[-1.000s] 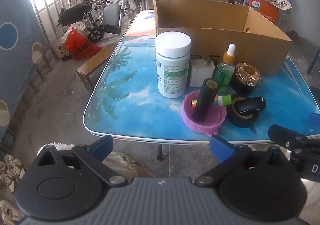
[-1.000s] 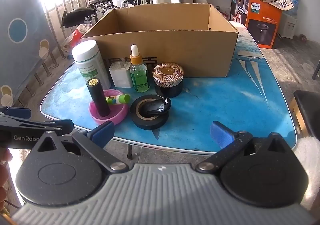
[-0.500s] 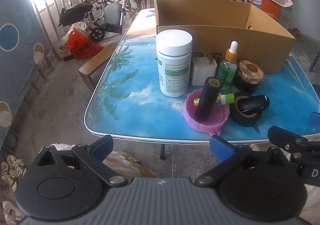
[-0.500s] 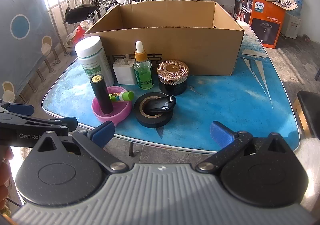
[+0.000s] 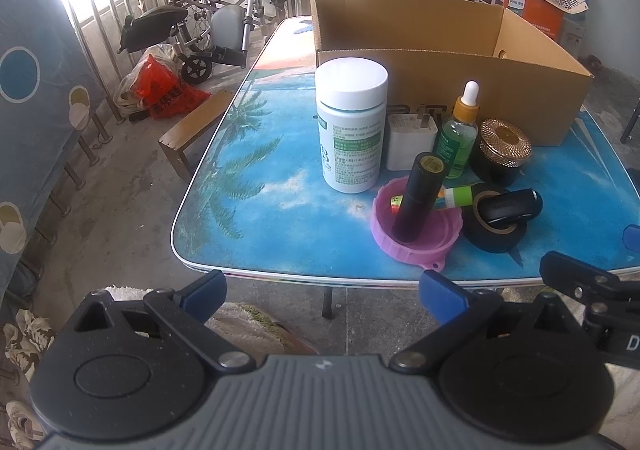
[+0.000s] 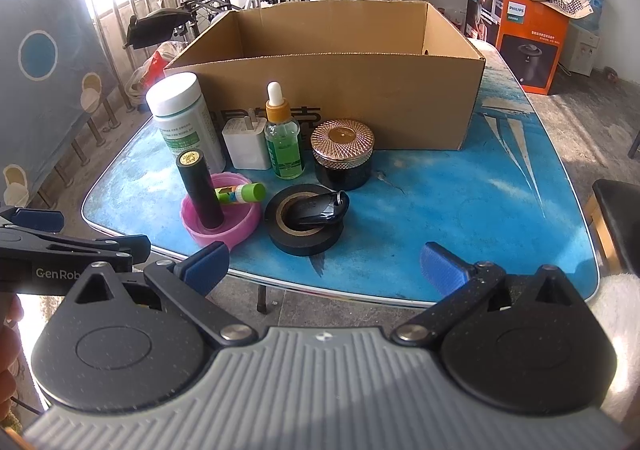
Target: Organize rigid objects
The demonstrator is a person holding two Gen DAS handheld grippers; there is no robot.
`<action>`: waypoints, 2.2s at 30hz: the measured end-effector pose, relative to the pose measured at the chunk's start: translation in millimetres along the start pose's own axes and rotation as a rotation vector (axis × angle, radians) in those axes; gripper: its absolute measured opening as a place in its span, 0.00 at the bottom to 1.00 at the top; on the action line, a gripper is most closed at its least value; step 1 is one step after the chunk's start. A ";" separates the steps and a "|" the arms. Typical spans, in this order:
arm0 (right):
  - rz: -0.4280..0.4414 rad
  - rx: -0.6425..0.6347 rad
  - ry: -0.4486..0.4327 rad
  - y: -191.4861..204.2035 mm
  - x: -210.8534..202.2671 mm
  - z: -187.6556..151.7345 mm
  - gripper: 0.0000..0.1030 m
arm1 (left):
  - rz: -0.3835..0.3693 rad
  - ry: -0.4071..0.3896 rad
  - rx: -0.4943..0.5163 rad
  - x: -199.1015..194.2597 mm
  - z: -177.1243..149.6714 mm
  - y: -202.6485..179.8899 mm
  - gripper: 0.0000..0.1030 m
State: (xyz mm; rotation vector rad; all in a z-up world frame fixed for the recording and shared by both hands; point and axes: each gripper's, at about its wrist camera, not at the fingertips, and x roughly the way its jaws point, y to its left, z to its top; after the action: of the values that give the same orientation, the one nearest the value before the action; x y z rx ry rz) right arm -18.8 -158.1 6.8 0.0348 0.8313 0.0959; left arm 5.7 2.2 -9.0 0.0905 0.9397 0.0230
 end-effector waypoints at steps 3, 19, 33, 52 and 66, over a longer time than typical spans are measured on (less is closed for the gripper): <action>-0.002 -0.001 -0.001 0.2 0.5 -0.6 0.99 | 0.001 0.000 -0.001 0.4 -0.6 0.4 1.00; -0.003 0.003 0.005 0.2 1.8 0.1 0.99 | 0.002 0.007 0.007 1.4 -0.4 -0.9 1.00; -0.009 0.011 0.006 -2.0 4.5 1.8 0.99 | 0.001 0.009 0.012 2.3 0.5 -1.2 1.00; -0.027 0.005 0.009 -1.3 15.2 11.6 0.99 | 0.000 0.025 0.021 12.5 11.2 0.7 1.00; 0.013 0.010 0.002 -4.3 27.4 22.3 0.99 | -0.020 0.066 0.020 30.3 15.9 5.5 1.00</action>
State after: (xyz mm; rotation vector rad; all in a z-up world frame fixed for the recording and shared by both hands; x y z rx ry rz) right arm 16.4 -159.6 1.4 0.0492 0.8339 0.1038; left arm 36.5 8.4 -23.6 0.0993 1.0067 -0.0015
